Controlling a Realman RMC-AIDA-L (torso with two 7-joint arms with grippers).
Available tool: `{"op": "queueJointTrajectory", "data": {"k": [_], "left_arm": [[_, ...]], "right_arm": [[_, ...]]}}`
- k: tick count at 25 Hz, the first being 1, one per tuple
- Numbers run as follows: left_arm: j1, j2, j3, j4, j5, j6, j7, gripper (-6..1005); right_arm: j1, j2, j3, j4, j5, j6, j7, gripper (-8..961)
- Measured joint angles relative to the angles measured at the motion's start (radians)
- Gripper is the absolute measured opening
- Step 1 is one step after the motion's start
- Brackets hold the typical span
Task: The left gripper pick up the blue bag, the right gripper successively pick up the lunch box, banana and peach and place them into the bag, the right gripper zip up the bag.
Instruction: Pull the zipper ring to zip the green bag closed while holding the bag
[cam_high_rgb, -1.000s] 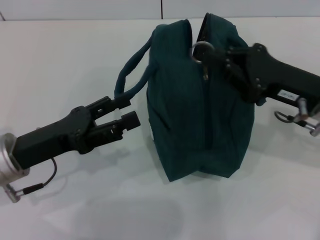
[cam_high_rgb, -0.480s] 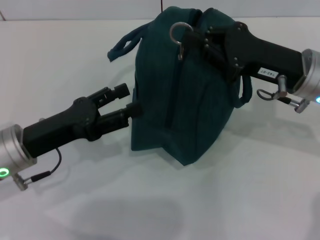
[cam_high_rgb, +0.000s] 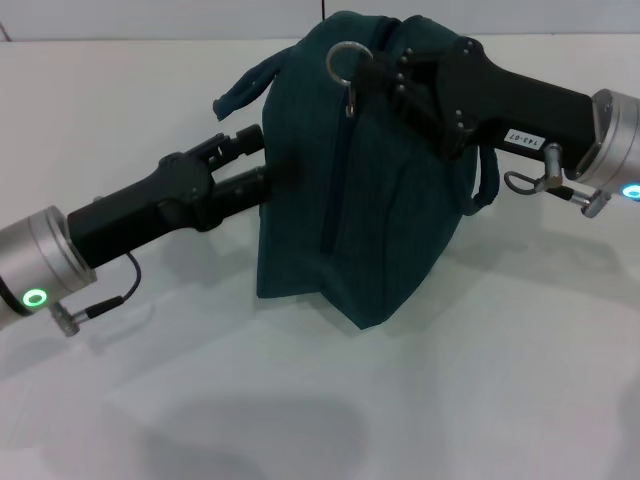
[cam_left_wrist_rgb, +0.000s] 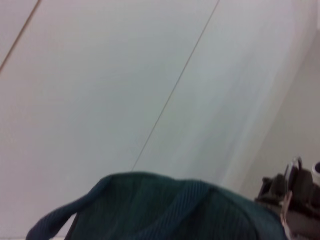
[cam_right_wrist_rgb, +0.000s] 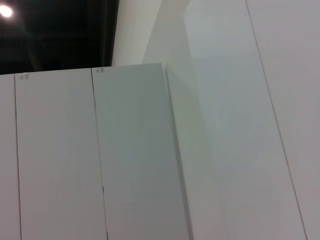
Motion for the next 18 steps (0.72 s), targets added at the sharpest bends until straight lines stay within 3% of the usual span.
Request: {"op": "queueJointTrajectory", "data": {"k": [3,8,18], "left_arm": [[-0.018,0.003,0.002,-0.003,-0.007,-0.001,-0.007,791],[-0.037,0.005,0.006,-0.003,-0.005,-0.002,-0.003,596],[-0.045,0.007,0.025,0.005,0.006,0.007,-0.002,371]], "right_arm": [[0.000,0.000,-0.002,0.000,0.000,0.002,-0.001,9],[0.000,0.000,-0.002,0.000,0.000,0.003,-0.002,9],[-0.008,0.000,-0.002,0.000,0.006,-0.002,-0.002,10]]}}
